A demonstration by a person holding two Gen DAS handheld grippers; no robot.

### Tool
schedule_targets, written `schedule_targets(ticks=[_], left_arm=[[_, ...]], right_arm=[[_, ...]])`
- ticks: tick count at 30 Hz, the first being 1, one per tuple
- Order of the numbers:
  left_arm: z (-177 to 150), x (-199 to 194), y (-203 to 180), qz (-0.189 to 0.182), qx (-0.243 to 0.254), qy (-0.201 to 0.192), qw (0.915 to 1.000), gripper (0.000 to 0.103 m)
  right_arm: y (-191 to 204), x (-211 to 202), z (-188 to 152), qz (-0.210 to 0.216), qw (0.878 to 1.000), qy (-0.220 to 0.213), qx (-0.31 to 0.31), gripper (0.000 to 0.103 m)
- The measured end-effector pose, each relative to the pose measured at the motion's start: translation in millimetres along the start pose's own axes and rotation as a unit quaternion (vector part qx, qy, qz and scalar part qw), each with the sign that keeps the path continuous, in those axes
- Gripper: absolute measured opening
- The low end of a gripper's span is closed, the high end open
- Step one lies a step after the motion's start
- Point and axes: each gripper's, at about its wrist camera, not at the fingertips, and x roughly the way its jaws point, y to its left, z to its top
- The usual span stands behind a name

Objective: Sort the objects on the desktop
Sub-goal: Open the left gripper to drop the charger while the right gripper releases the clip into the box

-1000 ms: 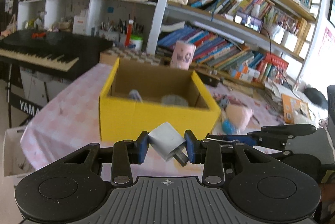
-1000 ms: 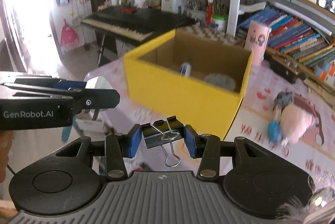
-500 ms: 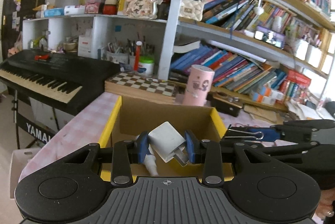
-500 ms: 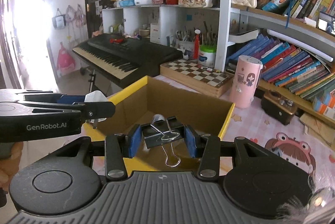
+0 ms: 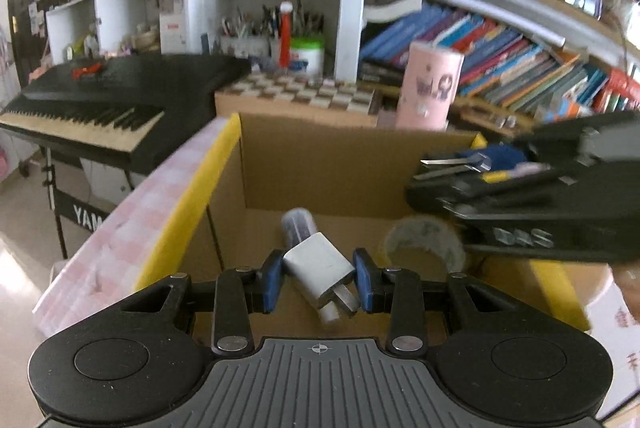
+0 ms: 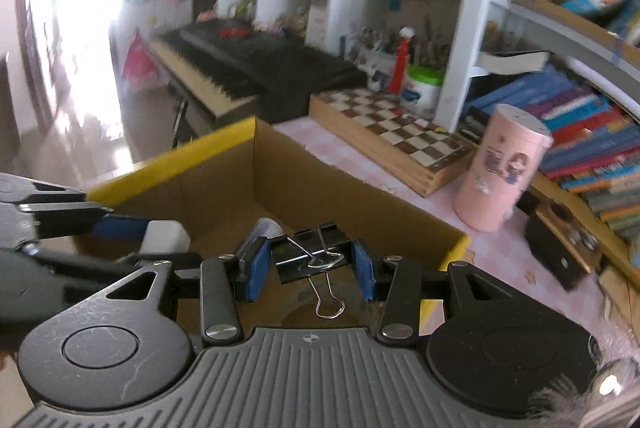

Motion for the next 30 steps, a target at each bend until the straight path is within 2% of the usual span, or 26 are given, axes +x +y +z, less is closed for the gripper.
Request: schedule_targets(ticks=[7, 11, 13, 17, 23, 26, 30], left_arm=[[-4.8, 17.9, -6.8, 0.024, 0.017, 0.035, 0.9989, 0.035], [-4.5, 21.5, -9.5, 0.030, 0.019, 0.040, 0.9986, 0.035], [-4.2, 22.7, -11.1, 0.032, 0.020, 0.041, 0.9984, 0.035], [-4.3, 22.5, -12.1, 0.038, 0.016, 0.034, 0.9986, 0.036], [-2.9, 12.9, -12.8, 0.053, 0.009, 0.001, 0.9986, 0.039], [-0.9, 1.7, -12.9, 0.051, 0.005, -0.021, 0.9985, 0.052], [2.3, -20.8, -12.6, 0.042, -0.001, -0.056, 0.9975, 0.059]], right_arm=[[4.8, 59.8, 14.4, 0.015, 0.995, 0.070, -0.071, 0.042], [11.4, 76.7, 18.8, 0.016, 0.988, 0.106, -0.115, 0.042], [11.3, 80.9, 18.0, 0.018, 0.986, 0.120, -0.114, 0.042], [11.7, 76.8, 16.1, 0.015, 0.987, 0.109, -0.117, 0.042], [7.2, 65.0, 18.2, 0.006, 0.993, 0.062, -0.102, 0.051], [0.8, 51.7, 18.3, 0.000, 0.997, 0.031, -0.066, 0.055], [-3.0, 21.3, 16.9, -0.020, 0.999, -0.012, -0.024, 0.059]])
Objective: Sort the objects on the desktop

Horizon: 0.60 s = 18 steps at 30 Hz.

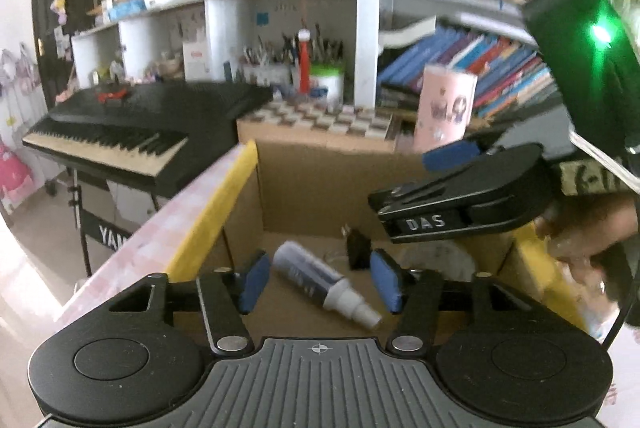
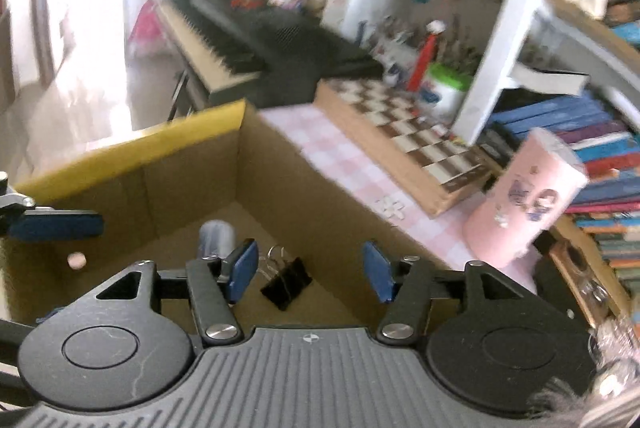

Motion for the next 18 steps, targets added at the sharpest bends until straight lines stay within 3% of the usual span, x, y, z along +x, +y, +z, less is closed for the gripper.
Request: schedule_targets(ticks=[11, 18], left_arm=[[-2.6, -66.6, 22.4, -0.004, -0.041, -0.071, 0.9966, 0.082], [-20.9, -91.4, 28.8, 0.003, -0.055, -0.080, 0.9952, 0.087]], right_arm=[[-1.8, -101.8, -11.4, -0.060, 0.987, -0.104, 0.106, 0.068], [18.9, -145.8, -40.8, -0.115, 0.976, -0.124, 0.139, 0.072]])
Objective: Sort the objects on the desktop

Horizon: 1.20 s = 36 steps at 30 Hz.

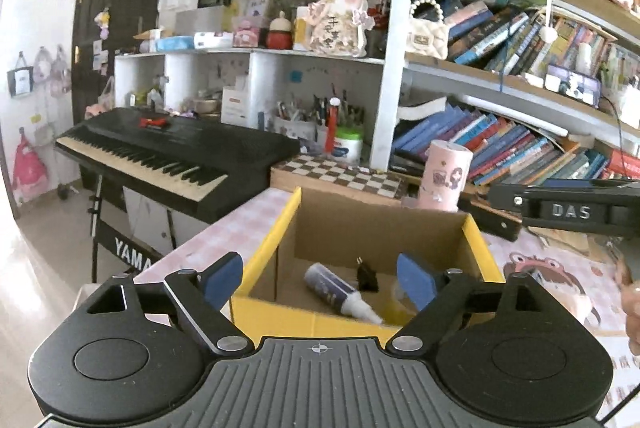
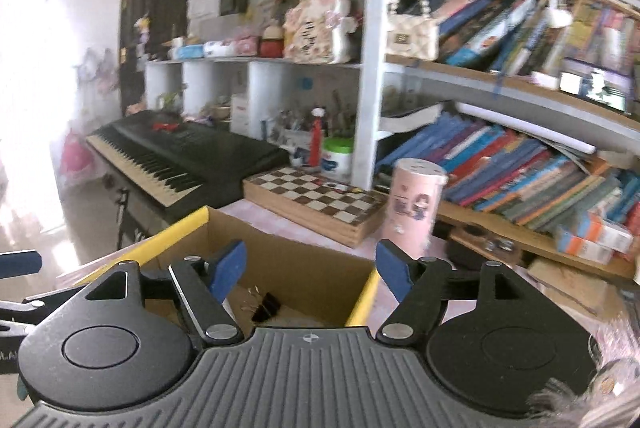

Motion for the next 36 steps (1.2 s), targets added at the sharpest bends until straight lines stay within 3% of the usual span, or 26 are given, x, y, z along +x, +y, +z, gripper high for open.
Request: schedule_targets(ticks=[14, 36], left_arm=[[-26.4, -51.4, 14.4, -0.034, 0.022, -0.001, 0.9992, 0.089], [-67.7, -102.4, 29.2, -0.045, 0.049, 0.043, 0.9968, 0.099]], right_arm=[[34.1, -71.6, -60.5, -0.062, 0.997, 0.039, 0.032, 0.073], [97.0, -123.7, -113.6, -0.049, 0.995, 0.085, 0.022, 0.077]])
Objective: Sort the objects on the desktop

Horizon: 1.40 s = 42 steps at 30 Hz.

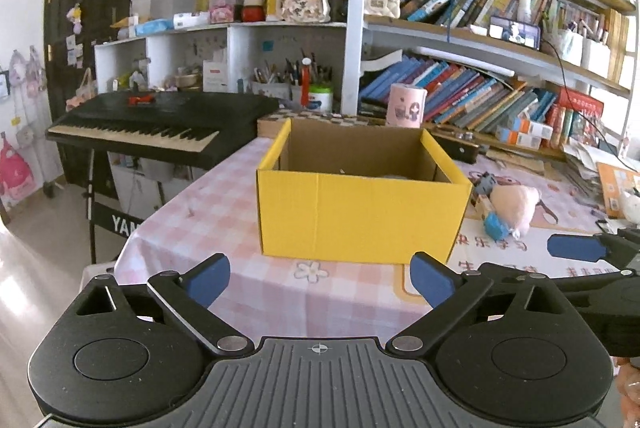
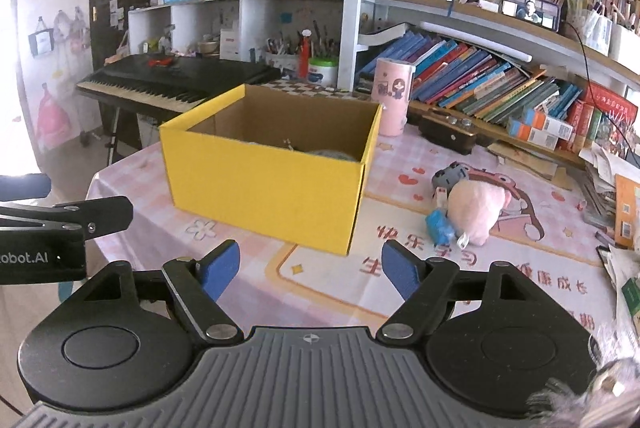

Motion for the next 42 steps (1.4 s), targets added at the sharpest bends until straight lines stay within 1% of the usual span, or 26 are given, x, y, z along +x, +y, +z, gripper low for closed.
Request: schedule_targets(ticks=[11, 16, 18, 22, 29, 37, 42], left_arm=[[-8.5, -9.4, -0.7, -0.020, -0.004, 0.004, 0.9998, 0.102], [-9.3, -4.5, -9.8, -0.032, -0.004, 0.016, 0.9993, 0.102], [-10.1, -0.4, -16.7, -0.037, 0.003, 0.025, 0.9990, 0.102], [-11.3, 7.9, -32.7, -0.047, 0.024, 0.040, 0.9978, 0.102], [-12.8, 17.9, -61.1, -0.079, 0.062, 0.052, 0.9935, 0.102], [-9.1, 35.3, -91.6, -0.092, 0.084, 0.065, 0.9901, 0.102], [-2.4, 49.0, -116.3, -0.101, 0.092, 0.069, 0.9882, 0.102]], right_arm=[[4.0, -14.4, -10.5, -0.009, 1.000, 0.008, -0.001, 0.078], [-0.1, -22.7, -17.7, -0.020, 1.000, 0.021, -0.006, 0.080], [-3.7, -24.4, -20.8, -0.027, 0.999, 0.030, -0.008, 0.082], [-17.0, -26.6, -28.5, -0.051, 0.997, 0.049, 0.000, 0.083], [-47.8, -29.9, -39.0, -0.097, 0.992, 0.063, 0.044, 0.083], [-76.8, -25.8, -43.1, -0.110, 0.989, 0.073, 0.065, 0.083], [-105.5, -20.7, -40.4, -0.121, 0.987, 0.078, 0.074, 0.084]])
